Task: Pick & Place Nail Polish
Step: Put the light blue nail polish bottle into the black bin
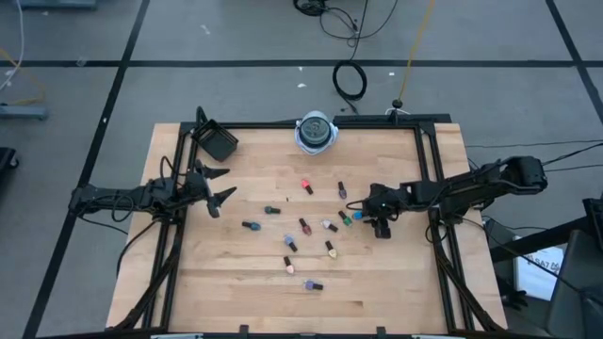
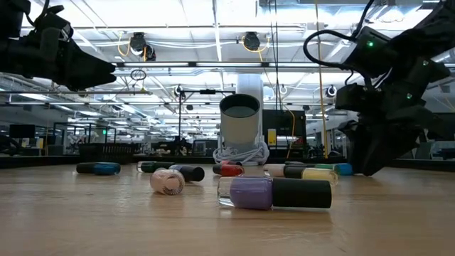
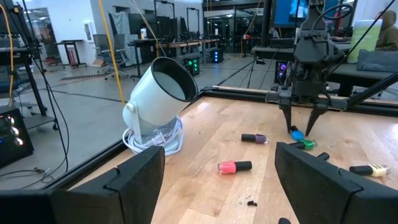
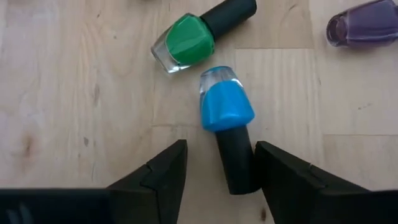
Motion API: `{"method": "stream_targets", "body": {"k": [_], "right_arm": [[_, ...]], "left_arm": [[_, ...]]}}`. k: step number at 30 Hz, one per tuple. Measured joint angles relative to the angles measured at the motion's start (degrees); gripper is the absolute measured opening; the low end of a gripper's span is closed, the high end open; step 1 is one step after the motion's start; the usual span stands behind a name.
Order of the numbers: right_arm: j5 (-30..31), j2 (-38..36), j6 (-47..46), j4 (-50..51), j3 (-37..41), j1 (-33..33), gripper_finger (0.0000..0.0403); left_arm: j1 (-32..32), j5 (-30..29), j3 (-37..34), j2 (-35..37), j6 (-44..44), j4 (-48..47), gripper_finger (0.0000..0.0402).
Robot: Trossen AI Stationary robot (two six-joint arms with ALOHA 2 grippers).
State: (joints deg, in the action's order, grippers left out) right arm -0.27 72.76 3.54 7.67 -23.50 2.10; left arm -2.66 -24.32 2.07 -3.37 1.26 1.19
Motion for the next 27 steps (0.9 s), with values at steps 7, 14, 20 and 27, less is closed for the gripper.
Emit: {"method": "stream_targets", "body": {"k": [7,14,20,27], "right_arm": [[0.0,0.0,0.0,0.0,0.6,0.0,0.0143],[0.4,0.1,-0.2,-0.4,0.7,0.0,0.0087],[0.6,0.1,-4.0,-0.2,0.7,0.0,0.0052],[0.1,-1.4,-9.4,-3.1,0.8,0.0,0.0052]], "left_arm": [[0.0,0.0,0.0,0.0,0.0,0.0,0.0294],[0.0,0.0,0.0,0.0,0.0,0.0,0.0294],[0.0,0.0,0.0,0.0,0.0,0.0,0.0294],[0.0,0.0,0.0,0.0,0.0,0.0,0.0294]]}}
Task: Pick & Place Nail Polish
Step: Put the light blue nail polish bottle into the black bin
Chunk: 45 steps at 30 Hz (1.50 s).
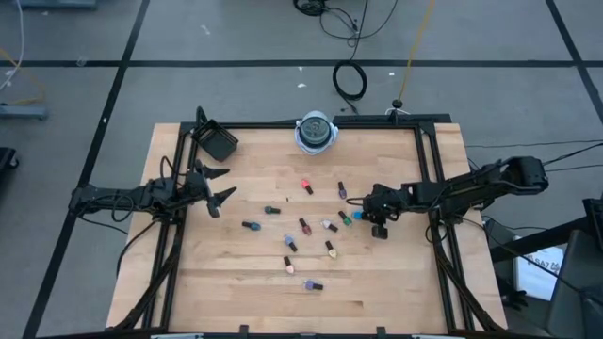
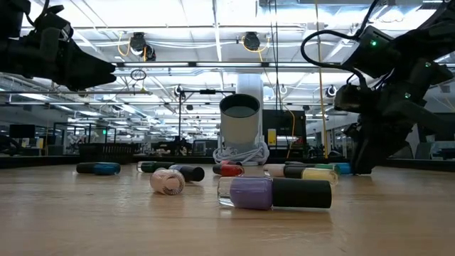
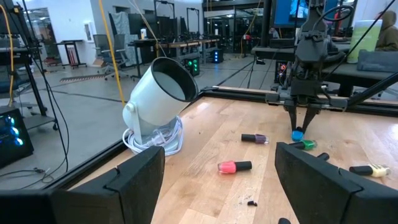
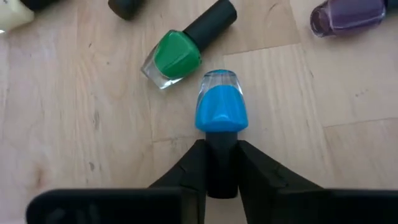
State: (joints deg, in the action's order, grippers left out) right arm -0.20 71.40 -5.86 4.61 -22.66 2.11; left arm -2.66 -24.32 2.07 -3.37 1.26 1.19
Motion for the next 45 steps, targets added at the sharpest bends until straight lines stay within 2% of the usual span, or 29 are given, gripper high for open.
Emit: {"method": "stream_targets", "body": {"k": [4,11,17,23,33,38,45], "right_arm": [[0.4,-4.4,0.5,-1.7,-0.1,0.1,0.0052],[-0.8,-11.7,-0.9,-13.8,-0.6,-0.1,0.0052],[-12.7,-12.4,-6.7,-33.4,0.8,-1.1,0.0052],[-24.3,-11.5,-17.0,-53.2,4.1,-2.0,0.0052],[-36.4,-11.4,-27.8,-78.3,5.8,-8.3,0.0052],[-38.9,-11.5,-24.8,-83.4,5.8,-13.9,0.0052],[-37.6,-11.5,-19.1,-80.9,5.8,-17.7,0.0052]], "left_arm": [[0.0,0.0,0.0,0.0,0.0,0.0,0.0294],[0.0,0.1,0.0,0.0,0.0,0.0,0.0294],[0.0,0.3,0.0,0.0,0.0,-0.1,0.0294],[0.0,0.3,0.0,0.0,0.0,-0.1,0.0294],[0.0,0.3,0.0,0.0,0.0,-0.1,0.0294],[0.0,0.3,0.0,0.0,0.0,-0.1,0.0294],[0.0,0.3,0.0,0.0,0.0,-0.1,0.0294]]}}
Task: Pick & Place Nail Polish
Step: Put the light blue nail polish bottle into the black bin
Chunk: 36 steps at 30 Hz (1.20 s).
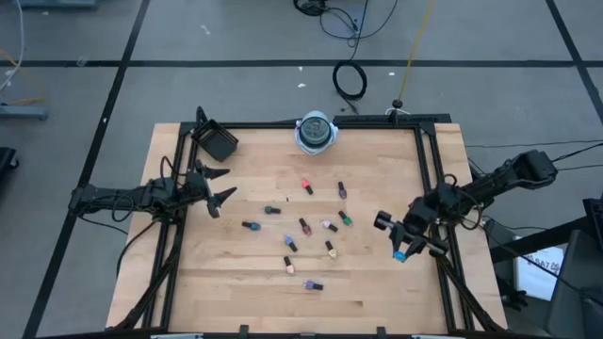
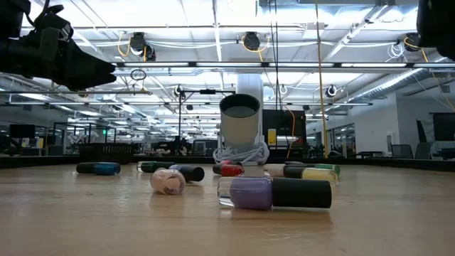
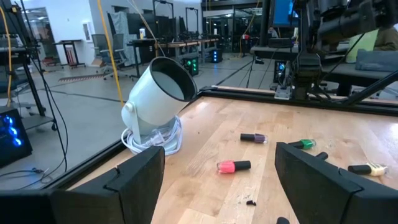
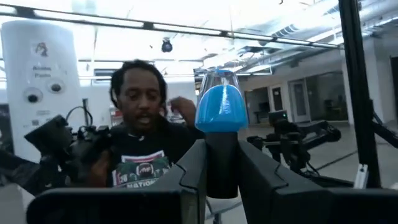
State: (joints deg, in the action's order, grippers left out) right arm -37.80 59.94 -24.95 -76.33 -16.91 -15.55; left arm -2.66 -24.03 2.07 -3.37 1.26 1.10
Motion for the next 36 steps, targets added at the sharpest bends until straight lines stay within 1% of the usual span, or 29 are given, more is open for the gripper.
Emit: {"method": "stream_targets", "body": {"k": [3,6,10,15,19,26,29,32,34,36], "right_arm": [[2.0,0.0,1.7,4.2,-0.1,-0.1,0.0052],[5.3,0.0,4.7,10.6,-0.1,0.0,0.0052],[9.4,0.0,10.0,17.3,-0.1,1.9,0.0052],[13.2,0.0,14.5,20.9,-0.1,5.1,0.0052],[17.8,0.0,17.9,25.0,-0.1,7.1,0.0052],[30.5,0.0,19.8,33.3,-0.1,7.3,0.0052],[38.1,0.0,21.9,37.2,-0.1,6.5,0.0052],[45.2,0.0,25.6,39.7,-0.1,6.3,0.0052],[48.2,0.0,27.9,40.0,-0.1,6.5,0.0052],[50.6,0.0,30.3,39.8,-0.1,6.9,0.0052]], "left_arm": [[0.0,0.0,0.0,0.0,0.0,0.0,0.0294],[0.0,0.0,0.0,0.0,0.0,0.0,0.0294],[0.0,0.0,0.0,0.0,0.0,0.0,0.0294],[0.0,0.0,0.0,0.0,0.0,0.0,0.0294],[0.0,0.0,0.0,0.0,0.0,0.0,0.0294],[0.0,0.0,0.0,0.0,0.0,1.4,0.0294],[0.0,0.0,0.0,0.0,-0.7,4.8,0.0294],[0.0,0.1,0.0,0.0,-6.5,6.9,0.0294],[0.0,0.2,0.0,0.0,-9.6,6.8,0.0294],[0.0,1.6,0.0,0.0,-11.7,6.7,0.0294]]}}
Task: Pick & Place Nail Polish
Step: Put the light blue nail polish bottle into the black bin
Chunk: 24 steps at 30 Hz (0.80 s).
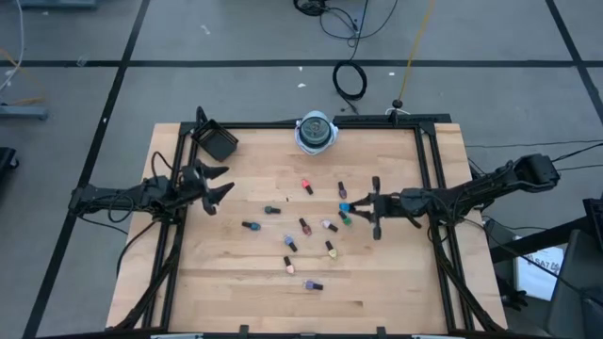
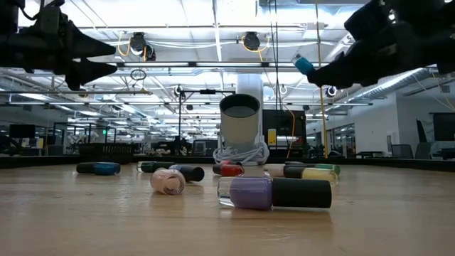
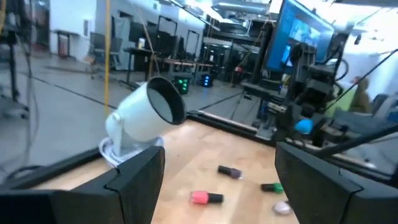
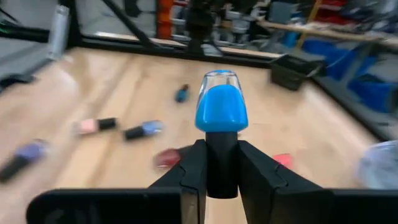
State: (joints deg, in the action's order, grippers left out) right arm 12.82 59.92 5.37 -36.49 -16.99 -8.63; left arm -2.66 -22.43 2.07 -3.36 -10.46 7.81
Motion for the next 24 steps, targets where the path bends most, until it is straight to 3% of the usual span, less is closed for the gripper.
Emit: {"method": "stream_targets", "body": {"k": [6,11,13,15,17,20,24], "right_arm": [[6.9,0.5,7.1,-0.1,-0.1,2.8,0.0052],[8.2,3.5,12.1,-0.1,-1.7,5.6,0.0052],[8.2,5.7,14.2,0.0,-2.7,6.2,0.0052],[8.2,8.2,16.2,0.0,-4.1,6.6,0.0052],[8.2,11.0,18.0,0.0,-5.7,6.8,0.0052],[8.2,15.0,21.1,0.1,-8.8,6.8,0.0052],[8.4,20.2,25.3,-0.1,-13.7,6.8,0.0052]], "left_arm": [[0.0,1.5,0.0,0.0,-2.6,0.0,0.0294],[0.0,0.3,0.0,0.0,-6.1,0.4,0.0294],[0.0,-1.8,0.0,0.0,-10.3,2.3,0.0294],[0.0,-0.1,0.0,-0.7,-15.2,3.3,0.0294],[-0.1,2.4,0.0,-3.4,-20.7,3.4,0.0294],[-0.1,1.4,0.0,-10.4,-27.7,5.9,0.0294],[-0.1,1.0,0.0,-24.6,-28.4,16.6,0.0294]]}}
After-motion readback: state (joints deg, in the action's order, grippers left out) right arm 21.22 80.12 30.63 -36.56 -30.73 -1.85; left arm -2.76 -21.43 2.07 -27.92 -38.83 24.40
